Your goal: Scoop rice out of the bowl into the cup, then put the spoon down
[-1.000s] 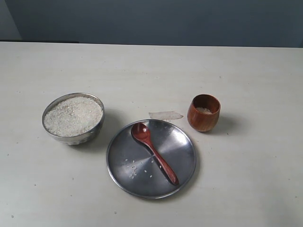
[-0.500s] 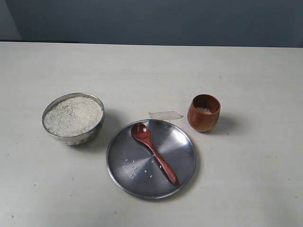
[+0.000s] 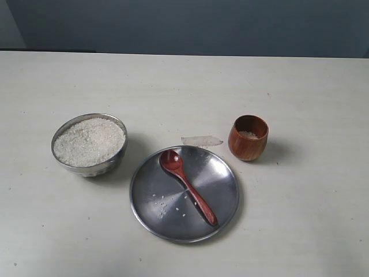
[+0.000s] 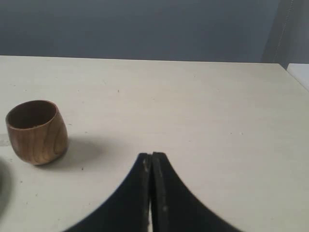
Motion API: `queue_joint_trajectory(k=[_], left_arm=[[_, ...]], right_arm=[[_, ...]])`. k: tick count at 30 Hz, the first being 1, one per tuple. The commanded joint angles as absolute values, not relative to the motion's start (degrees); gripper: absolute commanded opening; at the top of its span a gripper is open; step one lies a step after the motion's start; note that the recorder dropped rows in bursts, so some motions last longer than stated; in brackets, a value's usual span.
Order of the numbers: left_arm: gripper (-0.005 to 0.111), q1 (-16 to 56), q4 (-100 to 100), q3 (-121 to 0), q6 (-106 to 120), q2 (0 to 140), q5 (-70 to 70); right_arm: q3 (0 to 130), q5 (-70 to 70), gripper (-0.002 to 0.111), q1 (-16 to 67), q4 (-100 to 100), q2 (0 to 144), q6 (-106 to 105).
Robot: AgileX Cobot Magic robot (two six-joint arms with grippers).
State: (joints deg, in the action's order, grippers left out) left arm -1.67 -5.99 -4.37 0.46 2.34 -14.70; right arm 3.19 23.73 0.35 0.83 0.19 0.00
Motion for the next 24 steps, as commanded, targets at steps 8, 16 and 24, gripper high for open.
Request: queue_joint_trajectory(k=[8,16,24], left_arm=[[0.0,-1.8,-4.4,-1.0,0.0,0.0,-16.9],[0.0,-1.8,-3.8,-1.0,0.0,0.0,-20.5],[0.0,-1.8,-1.6,-1.0,0.0,0.0,-20.4]], right_arm=[[3.0,23.0,-0.001,0.0,0.8,0.0,0.0],[3.0,23.0,-0.001,0.0,0.8,0.0,0.0],[3.0,23.0,-0.001,0.0,0.8,0.0,0.0]])
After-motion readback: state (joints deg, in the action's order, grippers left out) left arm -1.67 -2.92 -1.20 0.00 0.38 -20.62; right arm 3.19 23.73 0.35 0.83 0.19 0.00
